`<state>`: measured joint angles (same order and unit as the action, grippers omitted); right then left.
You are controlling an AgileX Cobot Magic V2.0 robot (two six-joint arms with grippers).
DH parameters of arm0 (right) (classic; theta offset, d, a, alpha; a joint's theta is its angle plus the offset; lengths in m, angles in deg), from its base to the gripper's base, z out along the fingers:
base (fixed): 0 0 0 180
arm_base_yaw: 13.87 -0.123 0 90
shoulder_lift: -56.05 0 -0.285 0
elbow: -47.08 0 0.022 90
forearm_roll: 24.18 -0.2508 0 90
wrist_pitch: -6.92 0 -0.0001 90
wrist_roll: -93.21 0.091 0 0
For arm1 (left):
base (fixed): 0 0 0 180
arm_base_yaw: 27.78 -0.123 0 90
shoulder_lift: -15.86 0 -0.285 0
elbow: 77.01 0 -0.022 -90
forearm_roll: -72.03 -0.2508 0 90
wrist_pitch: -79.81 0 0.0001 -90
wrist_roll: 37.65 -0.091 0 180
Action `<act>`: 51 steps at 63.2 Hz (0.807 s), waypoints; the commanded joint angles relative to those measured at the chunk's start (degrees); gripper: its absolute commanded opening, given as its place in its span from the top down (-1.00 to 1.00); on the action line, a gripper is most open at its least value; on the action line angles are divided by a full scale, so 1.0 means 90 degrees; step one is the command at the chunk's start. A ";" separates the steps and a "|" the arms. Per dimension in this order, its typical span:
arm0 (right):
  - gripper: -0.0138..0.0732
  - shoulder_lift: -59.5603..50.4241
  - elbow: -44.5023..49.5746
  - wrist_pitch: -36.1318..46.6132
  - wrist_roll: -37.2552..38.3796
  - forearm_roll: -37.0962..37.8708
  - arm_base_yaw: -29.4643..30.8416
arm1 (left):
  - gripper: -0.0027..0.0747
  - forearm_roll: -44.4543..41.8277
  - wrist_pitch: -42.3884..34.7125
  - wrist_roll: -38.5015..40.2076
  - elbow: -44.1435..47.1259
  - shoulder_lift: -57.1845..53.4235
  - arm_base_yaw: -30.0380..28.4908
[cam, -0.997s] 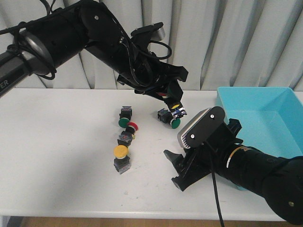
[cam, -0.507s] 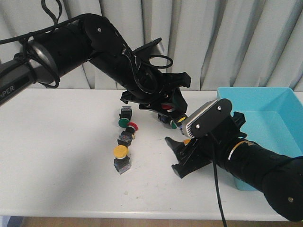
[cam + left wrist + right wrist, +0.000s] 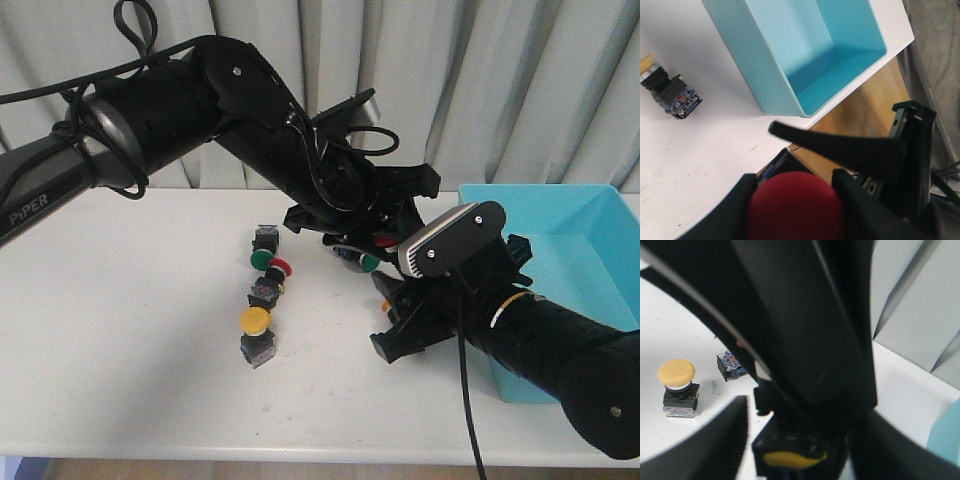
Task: Pick red and yellow buttons and place in box
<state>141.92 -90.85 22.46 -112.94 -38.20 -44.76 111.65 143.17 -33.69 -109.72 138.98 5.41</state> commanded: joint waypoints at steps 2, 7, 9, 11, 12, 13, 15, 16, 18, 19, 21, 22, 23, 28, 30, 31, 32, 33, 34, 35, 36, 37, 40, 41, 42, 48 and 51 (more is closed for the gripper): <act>0.38 -0.0150 -0.0168 0.0334 -0.0064 0.0016 0.0042 | 0.92 0.0353 -0.0216 0.0040 -0.0141 -0.0417 0.0027; 0.72 -0.0150 -0.0168 0.0286 -0.0064 0.0016 0.0042 | 0.90 0.0265 -0.0250 -0.0016 -0.0141 -0.0417 0.0027; 0.71 -0.0150 -0.0168 0.0286 -0.0064 0.0016 0.0042 | 0.88 0.0222 -0.0260 -0.0084 -0.0141 -0.0417 0.0027; 0.71 -0.0150 -0.0168 0.0286 -0.0064 0.0016 0.0042 | 0.86 0.0151 -0.0282 -0.0224 -0.0141 -0.0417 0.0027; 0.70 -0.0150 -0.0168 0.0286 -0.0064 0.0016 0.0042 | 0.85 0.0120 -0.0299 -0.0286 -0.0141 -0.0417 0.0027; 0.70 -0.0150 -0.0168 0.0286 -0.0064 0.0016 0.0042 | 0.83 0.0084 -0.0306 -0.0348 -0.0141 -0.0417 0.0027; 0.70 -0.0150 -0.0168 0.0286 -0.0064 0.0016 0.0042 | 0.80 0.0036 -0.0326 -0.0497 -0.0141 -0.0417 0.0027; 0.70 -0.0150 -0.0168 0.0286 -0.0064 0.0016 0.0042 | 0.78 0.0004 -0.0330 -0.0553 -0.0141 -0.0417 0.0027; 0.70 -0.0150 -0.0168 0.0286 -0.0064 0.0016 0.0042 | 0.74 -0.0044 -0.0341 -0.0672 -0.0141 -0.0417 0.0027; 0.70 -0.0150 -0.0168 0.0286 -0.0064 0.0016 0.0044 | 0.71 -0.0070 -0.0351 -0.0739 -0.0141 -0.0417 0.0027; 0.70 -0.0150 -0.0168 0.0286 -0.0064 -0.0001 0.0054 | 0.64 -0.0107 -0.0390 -0.0948 -0.0141 -0.0417 0.0027; 0.70 -0.0150 -0.0168 0.0286 -0.0064 -0.0001 0.0054 | 0.59 -0.0112 -0.0397 -0.1047 -0.0141 -0.0417 0.0027; 0.70 -0.0150 -0.0168 0.0286 -0.0064 -0.0007 0.0054 | 0.56 -0.0112 -0.0411 -0.1211 -0.0141 -0.0417 0.0027; 0.70 -0.0150 -0.0168 0.0286 -0.0064 -0.0006 0.0054 | 0.34 -0.0217 -0.0491 -0.1575 -0.0141 -0.0417 0.0027; 0.69 -0.0150 -0.0168 0.0286 -0.0064 -0.0006 0.0054 | 0.21 -0.0284 -0.0567 -0.1705 -0.0141 -0.0417 0.0027; 0.69 -0.0150 -0.0168 0.0286 -0.0064 -0.0006 0.0054 | 0.12 -0.0333 -0.0596 -0.1744 -0.0141 -0.0417 0.0027; 0.69 -0.0150 -0.0168 0.0286 -0.0064 -0.0006 0.0054 | 0.07 -0.0366 -0.0633 -0.1794 -0.0141 -0.0417 0.0027; 0.69 -0.0150 -0.0168 0.0286 -0.0064 -0.0006 0.0054 | 0.01 -0.0397 -0.0652 -0.1816 -0.0141 -0.0417 0.0027; 0.69 -0.0150 -0.0168 0.0286 -0.0064 -0.0006 0.0054 | -0.04 -0.0434 -0.0663 -0.1836 -0.0141 -0.0417 0.0027; 0.69 -0.0150 -0.0168 0.0286 -0.0069 -0.0006 0.0054 | -0.09 -0.0449 -0.0671 -0.1847 -0.0141 -0.0417 0.0027; 0.69 -0.0150 -0.0168 0.0286 -0.0070 -0.0006 0.0054 | -0.14 -0.0449 -0.0678 -0.1858 -0.0141 -0.0417 0.0027; 0.69 -0.0150 -0.0168 0.0286 -0.0070 -0.0006 0.0054 | -0.19 -0.0449 -0.0687 -0.1861 -0.0141 -0.0417 0.0027; 0.69 -0.0150 -0.0168 0.0262 -0.0070 -0.0008 0.0068 | -0.34 -0.0474 -0.0722 -0.1957 -0.0173 -0.0417 0.0011; 0.69 -0.0150 -0.0168 0.0252 -0.0070 -0.0015 0.0079 | -0.38 -0.0492 -0.0721 -0.1990 -0.0192 -0.0417 -0.0009; 0.69 -0.0150 -0.0168 0.0237 -0.0070 -0.0015 0.0092 | -0.42 -0.0491 -0.0737 -0.2021 -0.0203 -0.0417 -0.0016; 0.69 -0.0150 -0.0168 0.0163 -0.0064 -0.0028 0.0188 | -0.54 -0.0672 -0.0682 -0.2369 -0.0456 -0.0417 -0.0078; 0.69 -0.0166 -0.0168 0.0136 -0.0064 -0.0055 0.0249 | -0.54 -0.0881 -0.0575 -0.2486 -0.0656 -0.0417 -0.0084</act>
<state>141.92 -90.85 20.14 -113.20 -38.66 -43.79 104.55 139.32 -53.27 -111.37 138.92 5.25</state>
